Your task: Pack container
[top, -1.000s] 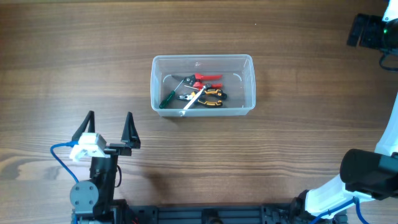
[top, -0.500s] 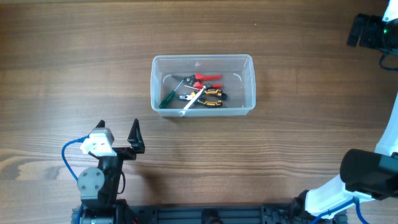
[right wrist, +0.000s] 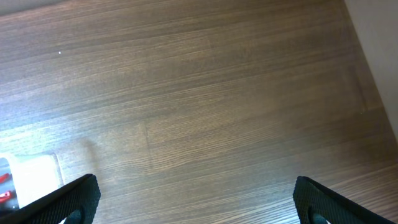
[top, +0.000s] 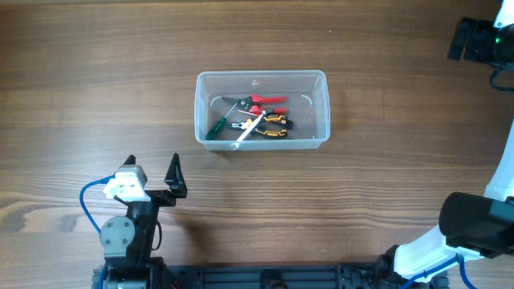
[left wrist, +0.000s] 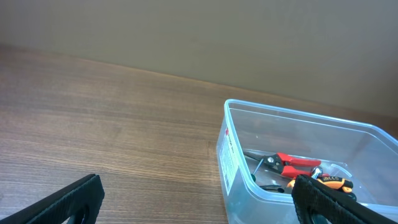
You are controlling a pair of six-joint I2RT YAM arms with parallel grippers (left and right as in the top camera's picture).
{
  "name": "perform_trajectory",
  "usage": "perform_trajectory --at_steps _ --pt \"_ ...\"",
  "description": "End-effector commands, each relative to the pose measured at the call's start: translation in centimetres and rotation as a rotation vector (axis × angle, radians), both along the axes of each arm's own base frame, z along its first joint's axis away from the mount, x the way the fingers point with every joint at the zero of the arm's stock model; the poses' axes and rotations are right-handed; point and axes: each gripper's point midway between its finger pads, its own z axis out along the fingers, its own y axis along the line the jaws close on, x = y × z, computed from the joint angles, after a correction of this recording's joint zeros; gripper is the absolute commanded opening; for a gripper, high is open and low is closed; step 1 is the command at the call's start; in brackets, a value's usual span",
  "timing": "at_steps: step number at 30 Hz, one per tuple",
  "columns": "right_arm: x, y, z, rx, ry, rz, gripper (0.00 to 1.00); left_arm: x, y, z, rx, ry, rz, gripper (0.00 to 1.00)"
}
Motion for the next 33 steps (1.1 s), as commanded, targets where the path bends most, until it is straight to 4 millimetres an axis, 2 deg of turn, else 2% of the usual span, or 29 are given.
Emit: perform_trajectory --at_steps 1,33 --pt "-0.03 0.29 0.37 0.012 -0.016 -0.007 1.0 0.01 0.21 -0.12 -0.012 -0.003 0.011 1.0" --pt "-0.07 0.17 0.35 -0.01 -0.007 0.016 1.0 0.01 0.21 -0.12 -0.012 -0.003 0.011 1.0"
